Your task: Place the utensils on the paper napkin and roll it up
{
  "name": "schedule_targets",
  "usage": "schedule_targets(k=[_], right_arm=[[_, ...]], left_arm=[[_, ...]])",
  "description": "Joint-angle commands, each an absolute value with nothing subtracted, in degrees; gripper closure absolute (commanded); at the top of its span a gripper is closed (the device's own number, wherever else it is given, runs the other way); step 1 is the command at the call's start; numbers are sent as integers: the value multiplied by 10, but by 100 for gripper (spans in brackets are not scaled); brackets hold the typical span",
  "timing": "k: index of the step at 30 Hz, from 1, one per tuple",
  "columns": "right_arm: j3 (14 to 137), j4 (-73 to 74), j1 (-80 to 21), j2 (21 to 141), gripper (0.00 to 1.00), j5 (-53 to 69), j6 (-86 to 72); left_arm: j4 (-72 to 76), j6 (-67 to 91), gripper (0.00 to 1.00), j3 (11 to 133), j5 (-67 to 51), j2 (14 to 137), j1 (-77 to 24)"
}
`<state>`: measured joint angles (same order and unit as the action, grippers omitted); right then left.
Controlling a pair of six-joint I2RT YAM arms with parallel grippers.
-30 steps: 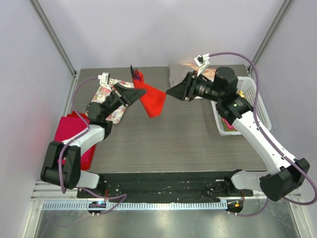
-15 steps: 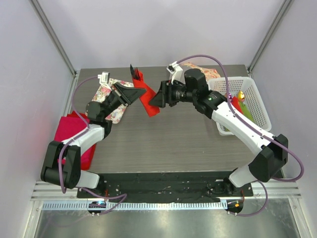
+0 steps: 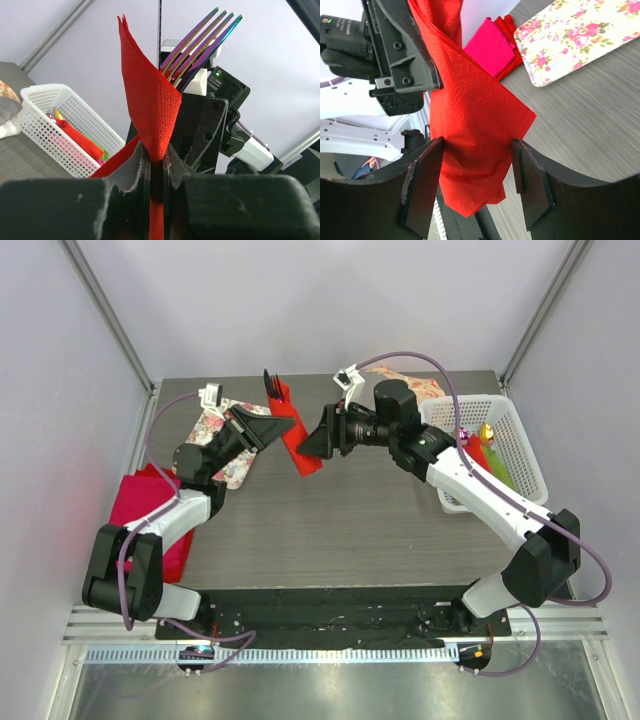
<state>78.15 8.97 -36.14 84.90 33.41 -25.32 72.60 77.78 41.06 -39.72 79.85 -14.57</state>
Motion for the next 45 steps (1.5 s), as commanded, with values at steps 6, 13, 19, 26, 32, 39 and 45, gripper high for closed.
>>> schedule_targets(k=[6, 13, 19, 26, 32, 39, 45], right_arm=[[760, 3, -363, 842, 41, 423, -275], [733, -68, -361, 842, 62, 460, -311], [726, -89, -358, 842, 98, 466, -325], [722, -69, -356, 810, 99, 403, -294], [726, -69, -356, 798, 99, 390, -278], [732, -75, -355, 795, 99, 400, -276], [735, -81, -356, 793, 99, 412, -284]], left_arm=[[887, 799, 100, 433, -390, 780, -154], [887, 802, 100, 436, -393, 777, -155], [887, 802, 100, 433, -395, 775, -156], [806, 758, 68, 422, -398, 752, -156], [636, 672, 35, 417, -402, 720, -156], [599, 658, 18, 414, -401, 722, -156], [593, 659, 16, 427, -408, 734, -163]])
